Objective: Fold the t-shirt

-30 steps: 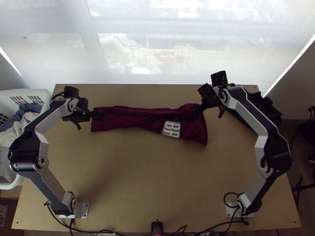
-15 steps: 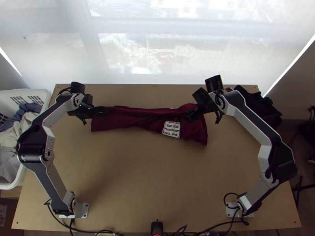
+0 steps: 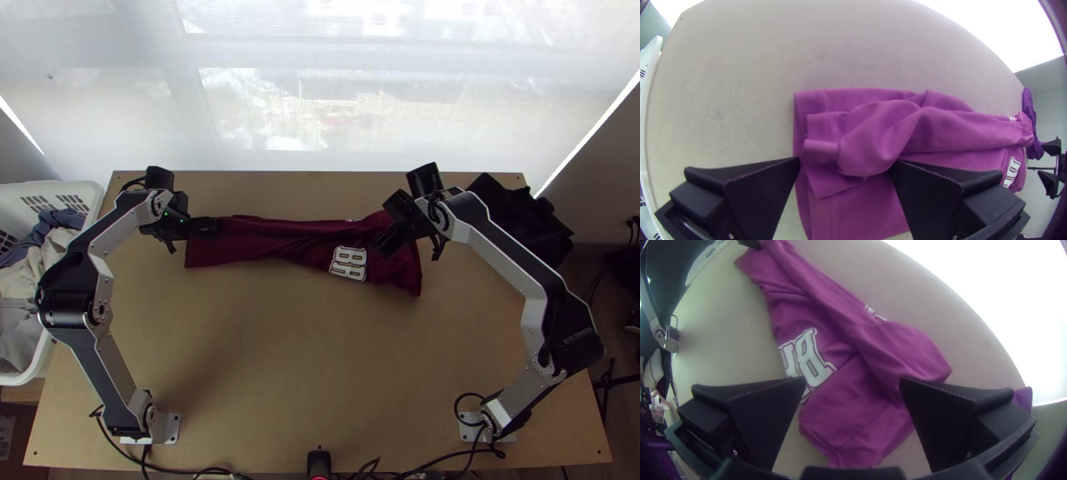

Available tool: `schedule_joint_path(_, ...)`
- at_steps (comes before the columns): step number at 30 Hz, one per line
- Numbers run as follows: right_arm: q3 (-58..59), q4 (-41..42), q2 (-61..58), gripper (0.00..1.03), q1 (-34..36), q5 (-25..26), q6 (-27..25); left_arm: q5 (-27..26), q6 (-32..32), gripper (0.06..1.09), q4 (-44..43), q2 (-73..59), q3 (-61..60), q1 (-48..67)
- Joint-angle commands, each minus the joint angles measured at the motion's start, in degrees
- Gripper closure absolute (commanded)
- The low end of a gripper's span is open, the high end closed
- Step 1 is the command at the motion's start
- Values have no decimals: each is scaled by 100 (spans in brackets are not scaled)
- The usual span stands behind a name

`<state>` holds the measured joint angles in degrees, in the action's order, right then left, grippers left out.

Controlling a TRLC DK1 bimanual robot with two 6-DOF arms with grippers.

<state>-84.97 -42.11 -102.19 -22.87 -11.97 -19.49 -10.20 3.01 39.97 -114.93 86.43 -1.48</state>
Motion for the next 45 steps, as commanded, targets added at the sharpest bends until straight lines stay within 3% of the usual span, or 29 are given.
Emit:
schedule_joint_path(1,112,1,6,5,-77,1,6,35,86,12,64,-170,-39,68)
schedule_joint_path(5,121,1,15,5,-59,1,6,26,113,18,143,-301,-4,165)
schedule_joint_path(11,121,1,33,5,-42,1,6,-70,200,42,222,-424,146,244)
schedule_joint_path(18,95,1,-64,5,-130,1,24,-281,359,80,363,-512,392,244)
schedule_joint_path(25,156,18,-266,5,-420,1,76,-395,543,104,451,-495,585,271)
schedule_joint_path(45,437,335,-1136,5,-235,1,103,-1178,851,105,1470,-38,2317,438)
